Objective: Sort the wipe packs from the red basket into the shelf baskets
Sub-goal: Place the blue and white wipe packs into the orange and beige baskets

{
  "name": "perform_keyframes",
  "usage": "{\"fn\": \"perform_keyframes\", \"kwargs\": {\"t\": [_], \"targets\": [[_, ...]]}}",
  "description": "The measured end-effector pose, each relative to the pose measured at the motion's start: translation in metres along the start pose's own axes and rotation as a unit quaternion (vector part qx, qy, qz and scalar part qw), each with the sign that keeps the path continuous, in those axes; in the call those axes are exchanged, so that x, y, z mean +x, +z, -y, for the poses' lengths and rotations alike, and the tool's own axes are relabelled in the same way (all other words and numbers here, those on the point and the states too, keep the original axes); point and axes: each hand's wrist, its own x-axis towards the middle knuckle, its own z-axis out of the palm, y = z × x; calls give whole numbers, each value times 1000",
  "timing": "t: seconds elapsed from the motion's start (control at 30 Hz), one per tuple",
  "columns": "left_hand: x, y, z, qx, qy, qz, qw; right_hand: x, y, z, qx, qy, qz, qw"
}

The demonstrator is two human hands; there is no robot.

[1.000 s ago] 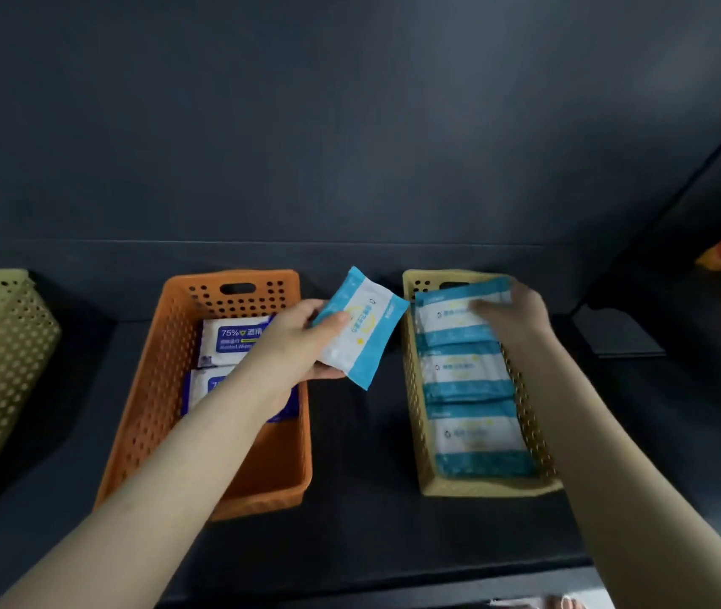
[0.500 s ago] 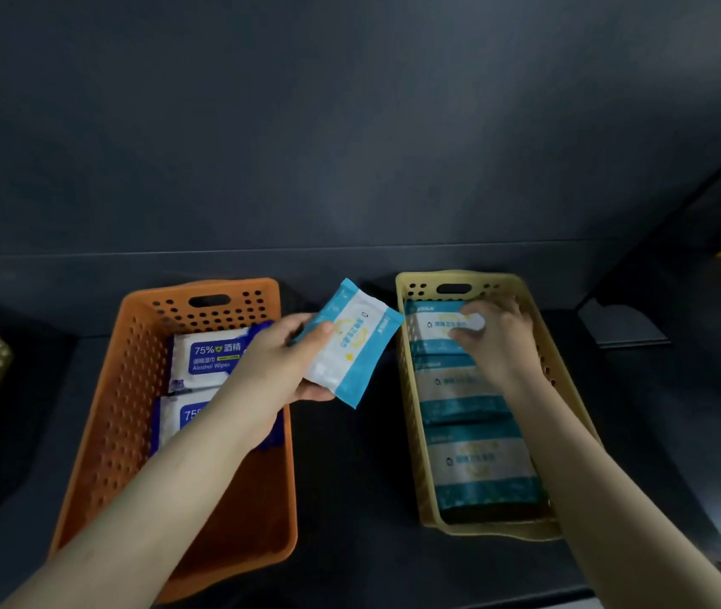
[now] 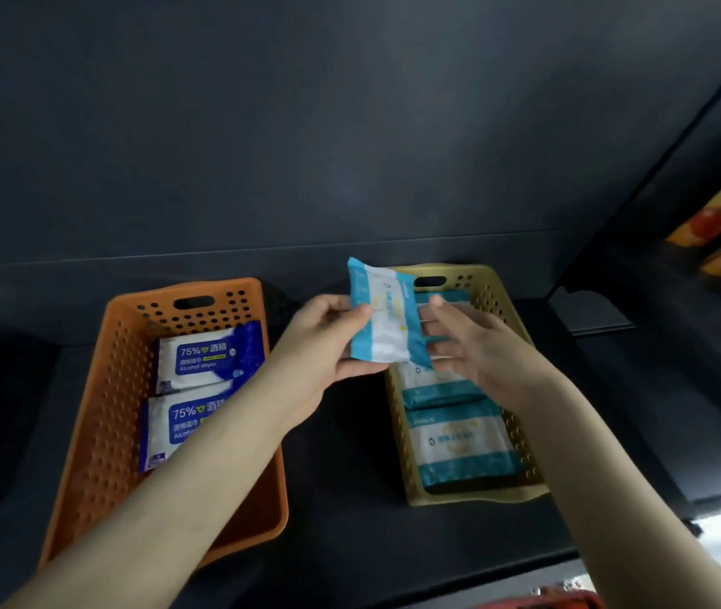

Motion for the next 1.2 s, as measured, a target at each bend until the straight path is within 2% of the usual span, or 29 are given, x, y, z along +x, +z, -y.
{"fn": "perform_keyframes", "kwargs": {"t": [0.1, 0.17, 0.2, 0.27, 0.33, 0.4, 0.47, 0.53, 0.77, 0.9, 1.07, 1.2], "targets": [[-2, 17, 10, 70, 21, 42, 996, -7, -4, -4, 84, 16, 13, 996], [-3, 20, 17, 137, 70, 46, 987, -11, -18, -3, 135, 6, 7, 991], [-2, 17, 20, 187, 107, 31, 976, -13, -27, 0, 114, -17, -11, 993], [4, 8, 28, 282, 153, -14, 947, -13, -51, 10, -40, -81, -58, 994], [12, -1, 38, 318, 120, -26, 940, -10, -69, 23, -223, -100, -45, 969], [17, -5, 45, 329, 61, 0, 942, 1, -76, 32, -379, -64, 36, 922], [19, -3, 48, 334, 34, 30, 942, 14, -68, 34, -512, -23, 120, 850], [19, -2, 47, 334, 34, 48, 941, 30, -55, 26, -548, -12, 163, 820], [18, -4, 47, 328, 28, 73, 942, 52, -43, -20, -535, -104, 111, 831], [20, -5, 46, 313, 25, 74, 946, 46, -49, -31, -563, -146, 49, 812], [19, -3, 44, 311, 12, 63, 948, 47, -55, -45, -498, -169, 56, 848], [19, -2, 42, 313, 5, 58, 948, 45, -55, -41, -494, -150, 59, 855]]}}
